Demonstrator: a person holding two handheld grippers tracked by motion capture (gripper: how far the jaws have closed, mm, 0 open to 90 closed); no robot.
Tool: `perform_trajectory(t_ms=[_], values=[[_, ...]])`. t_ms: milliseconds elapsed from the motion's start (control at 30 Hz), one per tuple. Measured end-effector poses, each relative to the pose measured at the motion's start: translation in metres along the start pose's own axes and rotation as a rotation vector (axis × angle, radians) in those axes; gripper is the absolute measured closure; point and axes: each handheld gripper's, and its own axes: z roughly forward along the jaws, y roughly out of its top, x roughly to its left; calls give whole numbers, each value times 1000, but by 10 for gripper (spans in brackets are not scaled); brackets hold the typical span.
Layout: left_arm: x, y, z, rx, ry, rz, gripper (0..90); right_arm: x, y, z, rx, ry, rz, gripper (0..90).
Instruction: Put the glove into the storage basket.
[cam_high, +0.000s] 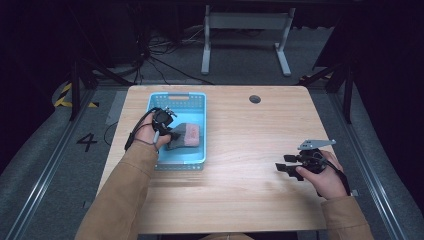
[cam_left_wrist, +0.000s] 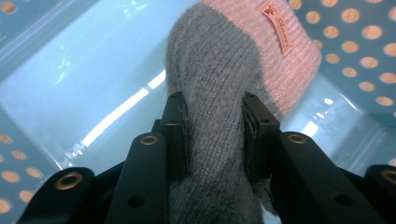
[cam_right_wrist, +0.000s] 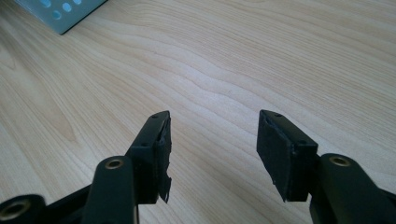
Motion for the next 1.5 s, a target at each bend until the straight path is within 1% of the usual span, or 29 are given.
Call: perform_trajectory(t_ms=[100, 133, 267, 333, 400, 433, 467, 600, 767, 833, 867, 900, 933, 967, 1033, 1167, 1367, 1467, 1500], values=[[0, 2, 4, 6, -3, 2, 671, 0, -1, 0, 2, -5, -5, 455], [0, 4, 6, 18, 2, 7, 670, 0, -1, 0, 1, -5, -5, 454], [-1, 8, 12, 31, 2, 5, 667, 0, 0, 0, 1, -1, -10, 452], [-3, 10, 14, 43, 6, 15, 666, 0, -1, 1, 4, 0, -14, 451], [-3, 11, 17, 49, 8, 14, 665, 0, -1, 1, 4, -2, -15, 450], [-4, 12, 17, 56, 15, 17, 664, 0, -1, 1, 5, -1, -18, 449], [-4, 12, 19, 55, 23, 16, 662, 0, -1, 1, 5, -1, -18, 449], [-4, 13, 20, 59, 28, 19, 657, 1, -1, 1, 4, 1, -17, 446], [-4, 15, 24, 69, 62, 27, 636, 1, -1, 1, 5, 0, -19, 444], [-5, 16, 25, 64, 87, 40, 588, 1, -1, 1, 4, 1, -21, 443], [-5, 16, 26, 59, 100, 50, 547, 1, -1, 1, 4, 1, -22, 441], [-5, 16, 27, 52, 123, 66, 504, 1, -1, 1, 5, -1, -23, 441], [-5, 16, 28, 45, 136, 72, 453, 1, -2, 1, 5, 1, -22, 441], [-5, 15, 29, 19, 147, 72, 424, 1, -2, 1, 5, 1, -22, 441], [-4, 15, 29, -10, 154, 76, 371, 1, -2, 1, 5, -1, -24, 441], [-7, 17, 23, -51, 168, 86, 340, 1, -2, 1, 5, 0, -24, 440], [-14, 20, 5, -137, 144, 61, 356, 2, -1, 2, 1, 1, -26, 439], [-22, 24, -6, -163, 135, 74, 355, 2, 1, 2, 2, 1, -29, 439], [-26, 25, -10, -173, 125, 76, 352, 2, 1, 2, -2, 2, -29, 439]])
